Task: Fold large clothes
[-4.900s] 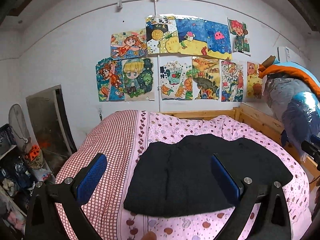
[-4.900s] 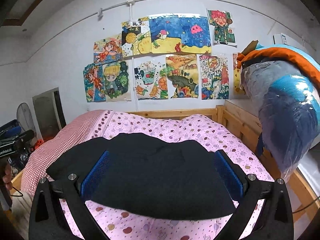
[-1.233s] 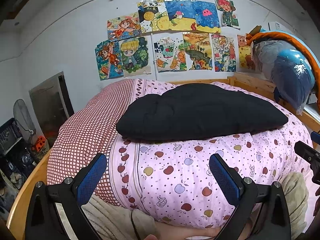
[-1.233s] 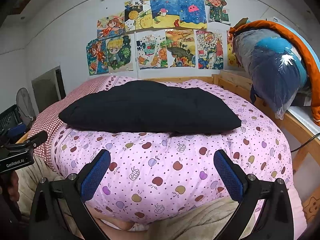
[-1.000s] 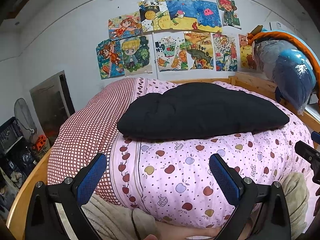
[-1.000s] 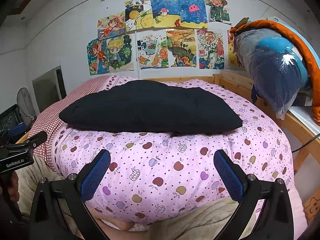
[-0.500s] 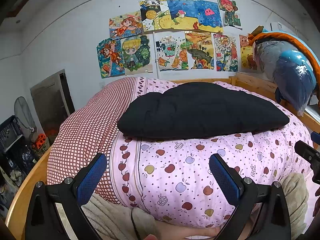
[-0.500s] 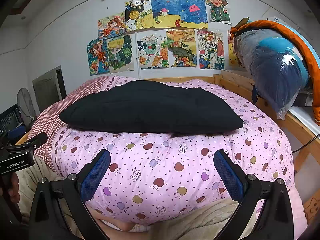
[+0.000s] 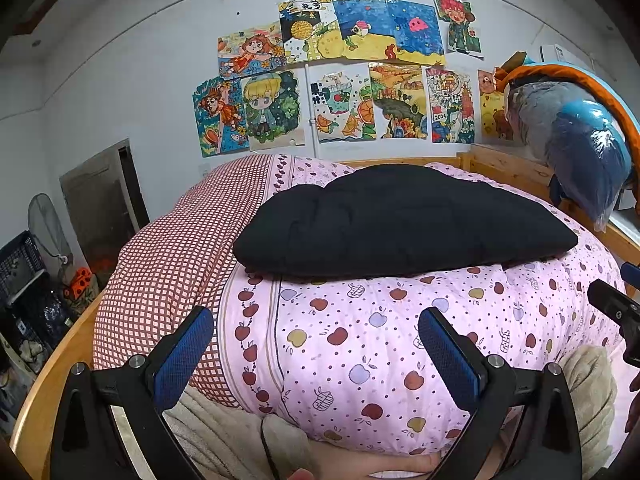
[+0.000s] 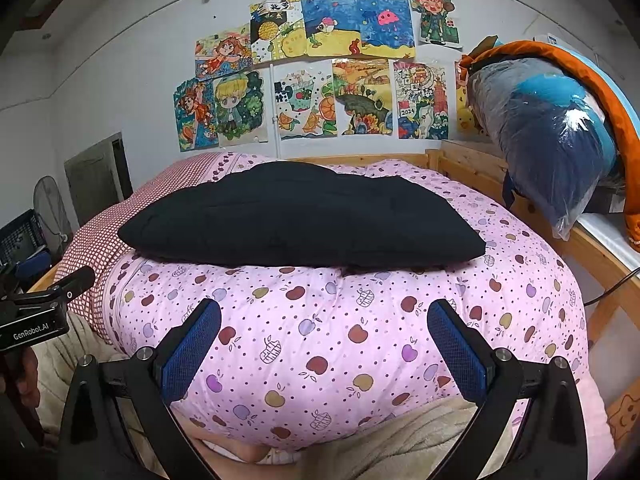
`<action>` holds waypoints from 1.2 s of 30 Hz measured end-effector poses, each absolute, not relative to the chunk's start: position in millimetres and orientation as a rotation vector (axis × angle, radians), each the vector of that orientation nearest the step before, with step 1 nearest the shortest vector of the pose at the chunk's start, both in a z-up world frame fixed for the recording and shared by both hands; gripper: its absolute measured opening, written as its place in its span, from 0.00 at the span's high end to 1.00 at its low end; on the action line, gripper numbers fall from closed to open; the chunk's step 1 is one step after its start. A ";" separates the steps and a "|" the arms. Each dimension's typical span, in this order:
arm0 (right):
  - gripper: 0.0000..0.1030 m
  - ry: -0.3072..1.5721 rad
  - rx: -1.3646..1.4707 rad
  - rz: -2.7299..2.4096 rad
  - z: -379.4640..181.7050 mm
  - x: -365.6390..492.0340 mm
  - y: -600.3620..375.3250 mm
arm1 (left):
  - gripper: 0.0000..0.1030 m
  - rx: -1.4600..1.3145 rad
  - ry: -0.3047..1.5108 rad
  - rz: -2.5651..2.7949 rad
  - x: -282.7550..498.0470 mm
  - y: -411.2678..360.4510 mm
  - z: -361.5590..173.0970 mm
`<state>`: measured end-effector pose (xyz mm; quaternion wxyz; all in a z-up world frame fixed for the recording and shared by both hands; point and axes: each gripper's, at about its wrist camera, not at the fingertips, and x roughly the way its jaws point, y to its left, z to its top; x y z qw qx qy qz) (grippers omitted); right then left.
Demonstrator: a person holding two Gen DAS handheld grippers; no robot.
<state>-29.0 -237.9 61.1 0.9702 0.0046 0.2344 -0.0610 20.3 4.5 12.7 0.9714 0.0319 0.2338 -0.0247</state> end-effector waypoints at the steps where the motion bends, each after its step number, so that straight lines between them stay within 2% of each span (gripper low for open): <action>1: 0.02 0.474 0.010 -0.124 61.1 -28.6 -237.7 | 0.00 0.065 0.472 -0.050 20.3 4.5 12.7; 36: 0.02 0.476 0.010 -0.124 59.7 -28.0 -237.1 | 0.00 0.061 0.475 -0.046 19.2 4.7 13.1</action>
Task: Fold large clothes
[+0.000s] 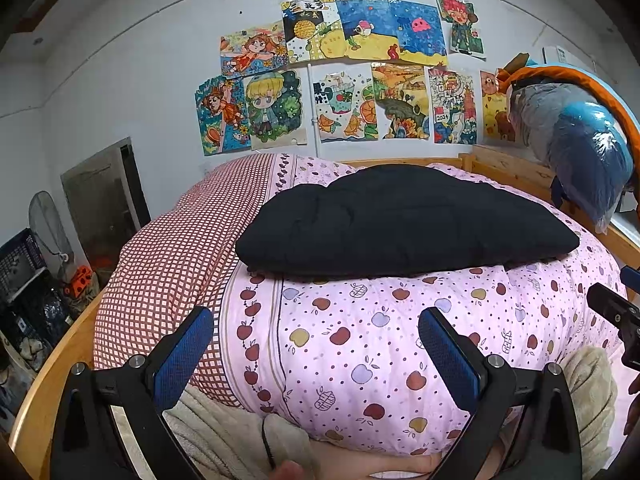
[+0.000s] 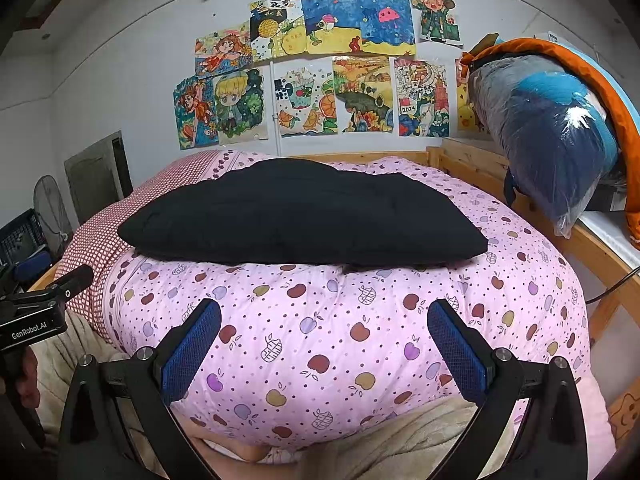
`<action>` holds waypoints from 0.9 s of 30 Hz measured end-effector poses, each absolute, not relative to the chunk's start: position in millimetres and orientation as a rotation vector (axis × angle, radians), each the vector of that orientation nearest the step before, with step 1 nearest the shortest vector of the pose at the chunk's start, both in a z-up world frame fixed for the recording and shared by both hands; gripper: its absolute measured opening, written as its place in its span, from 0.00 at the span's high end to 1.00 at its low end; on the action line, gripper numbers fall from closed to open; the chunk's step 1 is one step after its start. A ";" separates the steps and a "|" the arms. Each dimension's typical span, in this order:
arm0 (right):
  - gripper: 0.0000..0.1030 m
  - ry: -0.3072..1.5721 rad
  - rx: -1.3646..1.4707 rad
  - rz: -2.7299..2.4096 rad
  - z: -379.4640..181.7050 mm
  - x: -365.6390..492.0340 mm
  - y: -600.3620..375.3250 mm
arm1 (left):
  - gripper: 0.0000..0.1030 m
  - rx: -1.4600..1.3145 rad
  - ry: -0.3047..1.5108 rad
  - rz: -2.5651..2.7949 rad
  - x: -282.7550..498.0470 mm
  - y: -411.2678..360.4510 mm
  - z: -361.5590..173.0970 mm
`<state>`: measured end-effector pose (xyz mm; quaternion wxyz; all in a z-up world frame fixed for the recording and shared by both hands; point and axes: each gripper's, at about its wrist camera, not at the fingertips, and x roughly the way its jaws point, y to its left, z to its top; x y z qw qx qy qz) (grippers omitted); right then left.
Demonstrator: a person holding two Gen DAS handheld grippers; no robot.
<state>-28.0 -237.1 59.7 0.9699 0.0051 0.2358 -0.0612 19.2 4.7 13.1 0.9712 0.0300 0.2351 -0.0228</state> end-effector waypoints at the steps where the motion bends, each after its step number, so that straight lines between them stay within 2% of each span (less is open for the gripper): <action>1: 0.02 0.477 0.010 -0.124 59.5 -27.5 -236.5 | 0.00 0.059 0.477 -0.046 19.4 4.7 13.1; 27: 0.02 0.483 0.001 -0.116 53.5 -26.0 -232.4 | 0.00 0.030 0.499 -0.056 21.2 3.6 11.2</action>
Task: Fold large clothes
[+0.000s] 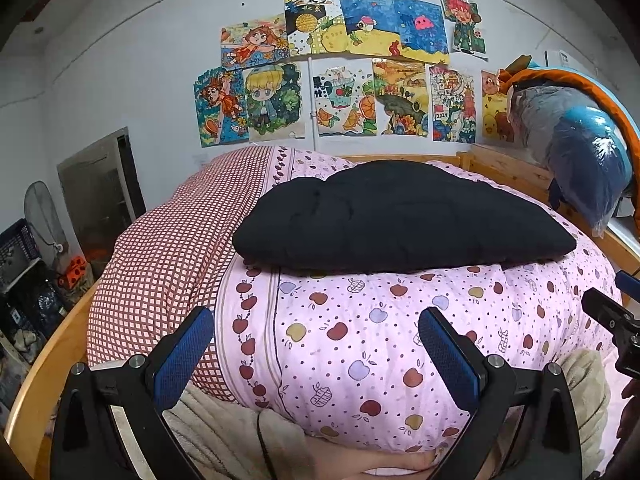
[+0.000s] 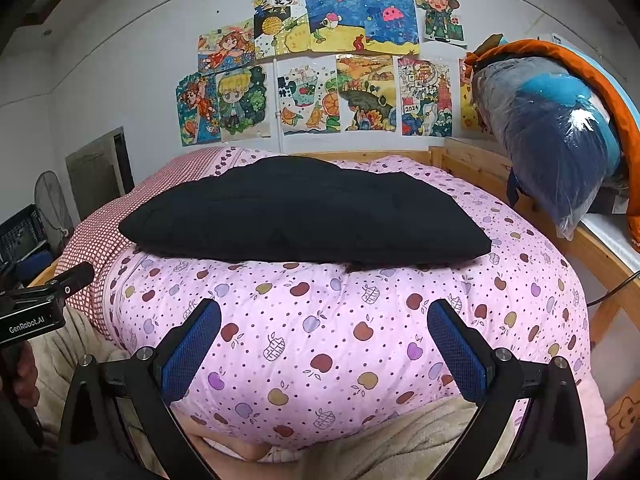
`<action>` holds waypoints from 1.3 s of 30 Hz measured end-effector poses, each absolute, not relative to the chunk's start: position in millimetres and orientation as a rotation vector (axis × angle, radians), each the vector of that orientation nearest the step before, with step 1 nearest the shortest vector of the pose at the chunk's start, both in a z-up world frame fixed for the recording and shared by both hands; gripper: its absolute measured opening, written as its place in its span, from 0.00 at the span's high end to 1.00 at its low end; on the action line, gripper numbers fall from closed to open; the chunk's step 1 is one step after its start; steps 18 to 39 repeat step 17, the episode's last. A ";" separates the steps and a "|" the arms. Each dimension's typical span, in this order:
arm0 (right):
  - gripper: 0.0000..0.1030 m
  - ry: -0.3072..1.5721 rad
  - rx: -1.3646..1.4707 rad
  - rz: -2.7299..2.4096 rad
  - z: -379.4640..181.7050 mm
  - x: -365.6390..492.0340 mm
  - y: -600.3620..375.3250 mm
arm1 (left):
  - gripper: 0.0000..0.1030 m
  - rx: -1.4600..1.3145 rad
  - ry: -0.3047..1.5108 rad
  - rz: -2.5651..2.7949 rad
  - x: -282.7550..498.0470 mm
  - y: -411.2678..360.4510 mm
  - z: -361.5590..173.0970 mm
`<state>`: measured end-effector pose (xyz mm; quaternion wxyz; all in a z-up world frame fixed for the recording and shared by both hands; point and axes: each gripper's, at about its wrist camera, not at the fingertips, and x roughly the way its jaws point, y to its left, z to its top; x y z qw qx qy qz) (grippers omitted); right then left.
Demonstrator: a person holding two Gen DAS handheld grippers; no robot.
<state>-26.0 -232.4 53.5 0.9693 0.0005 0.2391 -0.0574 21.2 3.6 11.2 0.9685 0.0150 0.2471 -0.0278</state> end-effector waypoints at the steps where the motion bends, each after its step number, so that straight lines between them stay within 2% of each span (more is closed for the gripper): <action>1: 0.02 0.484 0.001 -0.117 53.4 -25.8 -232.1 | 0.00 0.031 0.500 -0.057 21.1 3.0 11.0; 39: 0.02 0.498 0.012 -0.125 47.0 -25.7 -239.9 | 0.00 0.031 0.526 -0.063 21.8 -2.9 6.4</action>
